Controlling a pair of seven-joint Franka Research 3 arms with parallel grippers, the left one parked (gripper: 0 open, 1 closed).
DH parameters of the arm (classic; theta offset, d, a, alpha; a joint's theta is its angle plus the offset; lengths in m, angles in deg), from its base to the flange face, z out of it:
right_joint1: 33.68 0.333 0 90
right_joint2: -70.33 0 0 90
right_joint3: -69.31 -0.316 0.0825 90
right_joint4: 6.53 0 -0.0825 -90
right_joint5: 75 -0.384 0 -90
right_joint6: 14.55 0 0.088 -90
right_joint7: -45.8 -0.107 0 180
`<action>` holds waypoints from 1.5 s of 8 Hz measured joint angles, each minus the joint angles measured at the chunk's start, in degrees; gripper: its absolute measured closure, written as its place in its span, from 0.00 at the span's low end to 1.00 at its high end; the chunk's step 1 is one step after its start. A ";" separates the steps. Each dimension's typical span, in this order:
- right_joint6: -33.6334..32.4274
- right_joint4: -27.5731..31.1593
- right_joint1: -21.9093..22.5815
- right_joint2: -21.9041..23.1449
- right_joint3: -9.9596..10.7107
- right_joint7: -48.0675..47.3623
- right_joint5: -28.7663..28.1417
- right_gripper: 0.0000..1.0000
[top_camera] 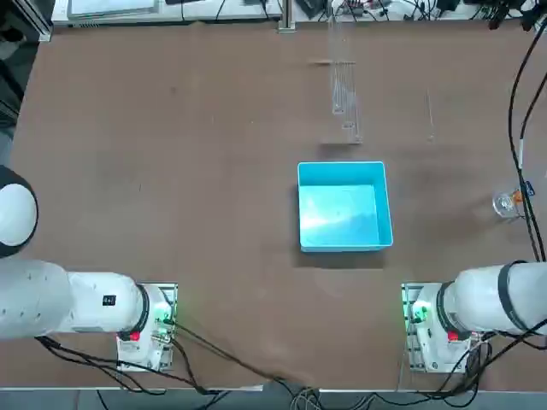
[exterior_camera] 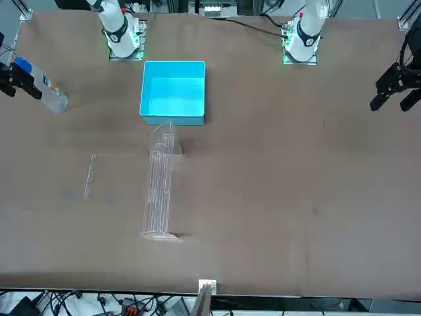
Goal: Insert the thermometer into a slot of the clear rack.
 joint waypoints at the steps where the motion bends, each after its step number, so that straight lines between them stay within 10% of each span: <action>1: -0.03 0.00 0.00 0.02 -0.01 0.03 0.00 0.00; 7: 1.86 0.41 -0.16 -1.98 0.15 -0.01 0.02 0.00; 12: 19.53 10.57 -2.42 -9.12 0.77 -0.07 0.03 0.00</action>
